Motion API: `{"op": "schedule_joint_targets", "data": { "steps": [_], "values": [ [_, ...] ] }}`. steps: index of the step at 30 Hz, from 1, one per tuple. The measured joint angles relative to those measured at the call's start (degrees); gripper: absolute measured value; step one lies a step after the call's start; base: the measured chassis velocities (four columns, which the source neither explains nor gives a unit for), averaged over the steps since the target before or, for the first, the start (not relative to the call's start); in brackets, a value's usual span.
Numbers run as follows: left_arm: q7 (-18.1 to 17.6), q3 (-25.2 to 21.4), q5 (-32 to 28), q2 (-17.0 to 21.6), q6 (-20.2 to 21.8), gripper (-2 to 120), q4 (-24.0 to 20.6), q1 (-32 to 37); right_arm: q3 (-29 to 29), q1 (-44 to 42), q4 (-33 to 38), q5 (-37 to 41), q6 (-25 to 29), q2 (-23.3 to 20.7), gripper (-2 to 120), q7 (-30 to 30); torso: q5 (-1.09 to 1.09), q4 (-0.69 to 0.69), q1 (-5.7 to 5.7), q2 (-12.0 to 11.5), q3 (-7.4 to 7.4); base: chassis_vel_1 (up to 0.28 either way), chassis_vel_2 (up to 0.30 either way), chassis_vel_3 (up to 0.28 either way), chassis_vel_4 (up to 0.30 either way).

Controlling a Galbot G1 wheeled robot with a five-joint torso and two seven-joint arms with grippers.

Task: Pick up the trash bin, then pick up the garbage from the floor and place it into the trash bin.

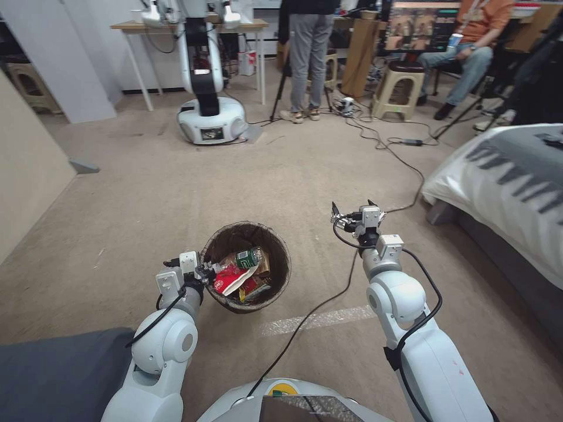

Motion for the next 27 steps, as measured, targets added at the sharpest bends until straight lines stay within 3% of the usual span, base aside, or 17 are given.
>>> {"op": "schedule_joint_targets", "data": {
  "steps": [27],
  "values": [
    [-0.17,0.02,0.02,0.07,0.00,2,0.75,-0.78,-0.12,0.47,-0.74,-0.06,0.09,0.21,100,0.02,0.00,-0.02,0.00,0.00,0.00,0.006,0.007,0.008,0.009]
  ]
}}
